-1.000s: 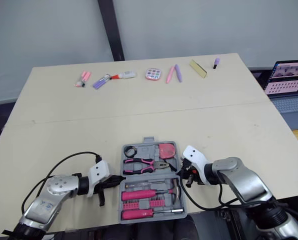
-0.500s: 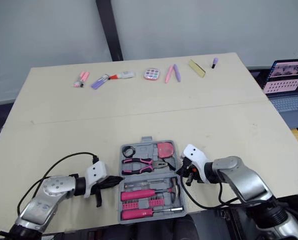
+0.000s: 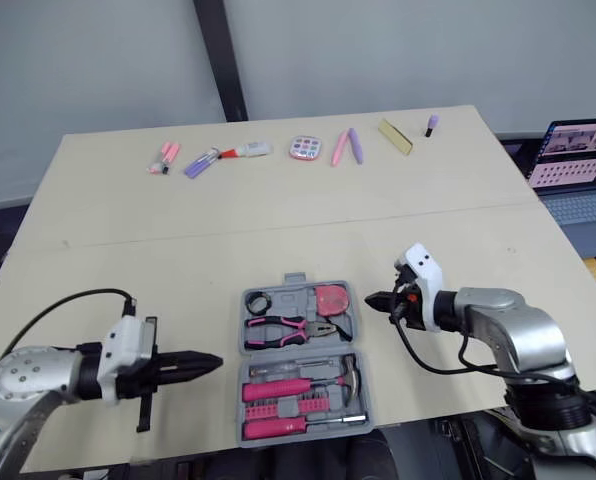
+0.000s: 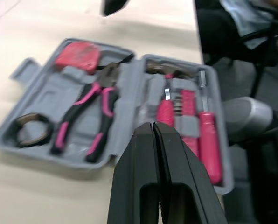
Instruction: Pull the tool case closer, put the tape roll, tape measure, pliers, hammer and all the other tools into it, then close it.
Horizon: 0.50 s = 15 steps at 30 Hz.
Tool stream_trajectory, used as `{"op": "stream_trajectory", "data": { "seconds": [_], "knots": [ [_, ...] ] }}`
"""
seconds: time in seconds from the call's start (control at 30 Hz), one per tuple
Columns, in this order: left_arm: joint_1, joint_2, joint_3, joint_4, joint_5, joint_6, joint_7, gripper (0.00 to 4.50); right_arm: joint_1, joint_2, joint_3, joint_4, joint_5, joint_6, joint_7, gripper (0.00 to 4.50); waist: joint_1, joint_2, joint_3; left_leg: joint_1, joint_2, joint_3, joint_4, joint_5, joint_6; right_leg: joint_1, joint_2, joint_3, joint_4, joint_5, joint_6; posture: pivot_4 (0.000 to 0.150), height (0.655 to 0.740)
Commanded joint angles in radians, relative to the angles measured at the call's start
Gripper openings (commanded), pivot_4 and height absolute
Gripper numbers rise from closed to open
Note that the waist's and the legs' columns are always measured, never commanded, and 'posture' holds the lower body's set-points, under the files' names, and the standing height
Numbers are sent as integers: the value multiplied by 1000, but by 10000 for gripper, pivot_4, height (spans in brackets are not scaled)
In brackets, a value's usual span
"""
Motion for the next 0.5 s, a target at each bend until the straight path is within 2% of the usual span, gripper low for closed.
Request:
{"op": "stream_trajectory", "data": {
  "seconds": [0.03, 0.13, 0.33, 0.37, 0.43, 0.47, 0.5],
  "knots": [
    [32, -32, -88, 1, 72, -107, -3, 962, -38, 45, -43, 29, 51, 17, -29, 0, 1, 0, 0, 0, 0, 0, 0, 0, 0, 0, 0, 0, 0, 0, 0, 1500, 7400],
    [47, -69, -187, 72, 170, -234, -1, 962, -65, 77, -54, 44, 87, 42, -37, 0, 1, 1, 0, 0, 0, 0, 0, 0, 0, 0, 0, 0, 0, 0, 0, 1500, 7400],
    [14, -143, -300, 207, 271, -368, 31, 962, -114, 106, -59, 103, 110, 79, -65, 0, 1, 1, 0, 0, 0, 0, 0, 0, 0, 0, 0, 0, 0, 0, 0, 1500, 7400],
    [10, -150, -311, 224, 280, -380, 38, 0, -123, 110, -65, 115, 120, 99, -71, 5101, 1, 1, 0, 0, 0, 0, 0, 0, 0, 0, 0, 0, 0, 0, 0, 1500, 7400],
    [0, -159, -326, 246, 288, -385, 47, 0, -140, 110, -77, 149, 138, 135, -71, 12448, 0, 1, 0, 0, 0, 0, 0, 0, 0, 0, 0, 0, 0, 0, 0, 1500, 7400],
    [-4, -161, -330, 252, 289, -386, 52, 0, -146, 106, -78, 161, 146, 151, -68, 18784, -1, 1, 0, 0, 0, 0, 0, 0, 0, 0, 0, 0, 0, 0, 0, 1500, 7400],
    [-7, -162, -334, 257, 290, -387, 54, 0, -151, 97, -71, 174, 148, 169, -62, 22412, 0, 1, 0, 0, 0, 0, 0, 0, 0, 0, 0, 0, 0, 0, 0, 1500, 7400]
  ]
}}
